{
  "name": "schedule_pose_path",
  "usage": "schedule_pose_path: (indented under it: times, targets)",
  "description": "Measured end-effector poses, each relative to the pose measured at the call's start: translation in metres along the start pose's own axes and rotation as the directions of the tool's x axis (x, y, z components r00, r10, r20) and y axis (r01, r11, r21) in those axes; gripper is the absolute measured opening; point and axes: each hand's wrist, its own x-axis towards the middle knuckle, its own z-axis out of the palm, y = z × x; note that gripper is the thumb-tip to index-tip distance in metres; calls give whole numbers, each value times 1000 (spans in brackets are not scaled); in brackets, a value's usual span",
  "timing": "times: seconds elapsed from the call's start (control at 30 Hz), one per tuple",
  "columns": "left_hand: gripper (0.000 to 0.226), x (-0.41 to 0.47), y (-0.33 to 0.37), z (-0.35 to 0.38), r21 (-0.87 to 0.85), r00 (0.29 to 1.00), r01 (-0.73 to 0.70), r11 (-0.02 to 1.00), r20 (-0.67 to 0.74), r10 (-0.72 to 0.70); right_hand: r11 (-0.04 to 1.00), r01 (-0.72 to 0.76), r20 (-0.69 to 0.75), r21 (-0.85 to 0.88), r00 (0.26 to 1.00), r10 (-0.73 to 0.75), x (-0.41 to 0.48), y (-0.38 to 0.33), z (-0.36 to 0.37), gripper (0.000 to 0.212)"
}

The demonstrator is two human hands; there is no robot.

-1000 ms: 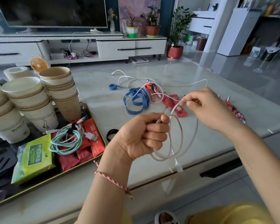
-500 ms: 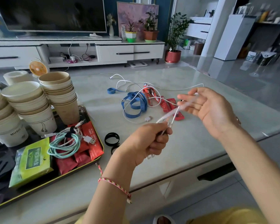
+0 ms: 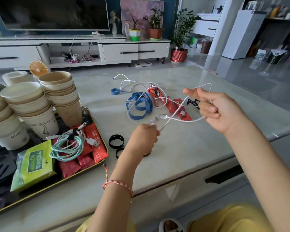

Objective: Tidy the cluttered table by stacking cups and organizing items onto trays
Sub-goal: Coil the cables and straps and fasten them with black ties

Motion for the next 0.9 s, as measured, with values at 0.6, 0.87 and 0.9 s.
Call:
schedule_pose_path:
  times: [0.6, 0.87, 0.9]
  targets:
    - [31, -16, 15, 21, -688, 961, -124, 715, 96, 258, 527, 509, 71, -680, 762, -644, -34, 41, 66, 5]
    - [38, -11, 11, 4, -899, 990, 50, 435, 103, 97, 468, 543, 323, -697, 821, -471, -45, 65, 69, 17]
    - [37, -10, 11, -1, -914, 990, 61, 401, 107, 94, 479, 547, 343, -686, 824, -451, -45, 65, 67, 18]
